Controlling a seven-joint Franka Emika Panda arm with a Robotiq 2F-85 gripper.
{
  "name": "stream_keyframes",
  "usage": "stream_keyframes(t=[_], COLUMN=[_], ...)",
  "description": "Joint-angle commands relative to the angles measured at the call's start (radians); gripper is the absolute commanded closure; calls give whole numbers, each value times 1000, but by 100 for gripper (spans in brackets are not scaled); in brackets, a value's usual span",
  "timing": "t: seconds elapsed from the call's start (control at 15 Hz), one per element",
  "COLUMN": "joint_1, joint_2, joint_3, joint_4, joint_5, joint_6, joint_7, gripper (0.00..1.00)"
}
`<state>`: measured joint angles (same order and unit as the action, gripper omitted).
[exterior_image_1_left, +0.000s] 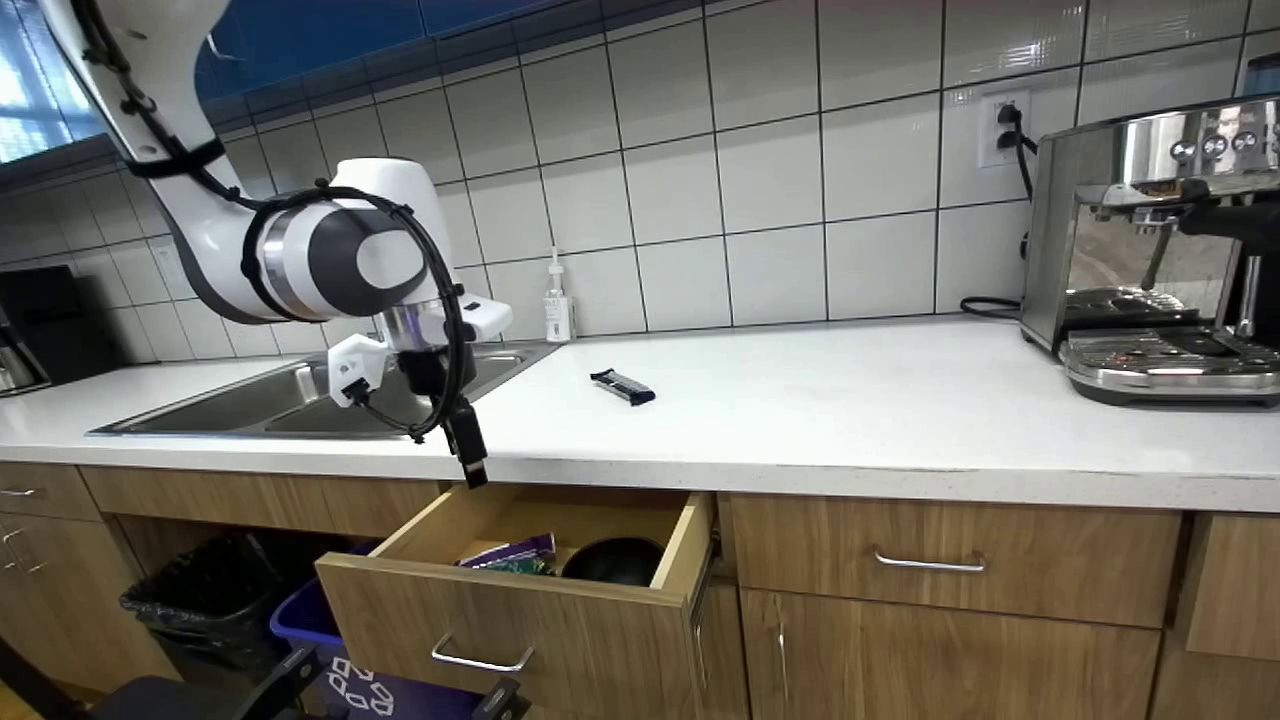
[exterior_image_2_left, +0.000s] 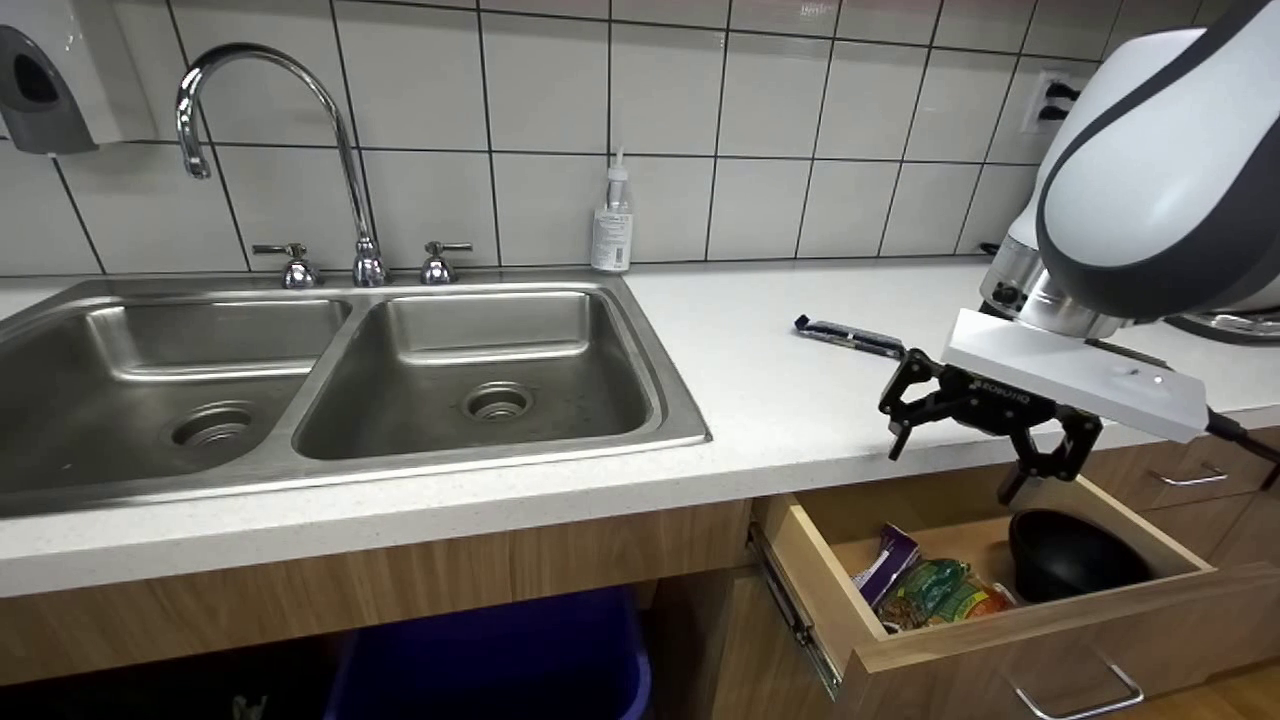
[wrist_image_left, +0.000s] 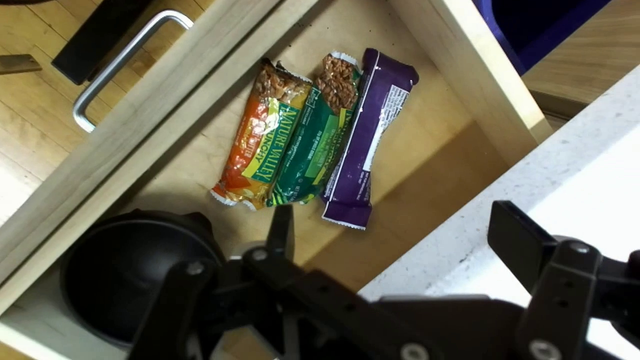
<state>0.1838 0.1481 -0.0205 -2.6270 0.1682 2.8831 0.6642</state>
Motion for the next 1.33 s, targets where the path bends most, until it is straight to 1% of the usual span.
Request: stream_keyframes(t=[0.0,0.33,0.6,0.73,1.0,1.27], joint_1=[-32,-70,-109,-126,-151,-164], joint_2=[-62,-78,-58,-46,-11,47], joint_3=[12,5,-9,-17,-34,-41], joint_4=[5,67,155,200,293,388], joint_5=[-12,-31,-73,-110,-181,-229], joint_6=[-74,-165,-276,-319,-377,-398], joint_7=[-42,-135,-248,-281,-343,-421], gripper=[0,0,0,0,0,0])
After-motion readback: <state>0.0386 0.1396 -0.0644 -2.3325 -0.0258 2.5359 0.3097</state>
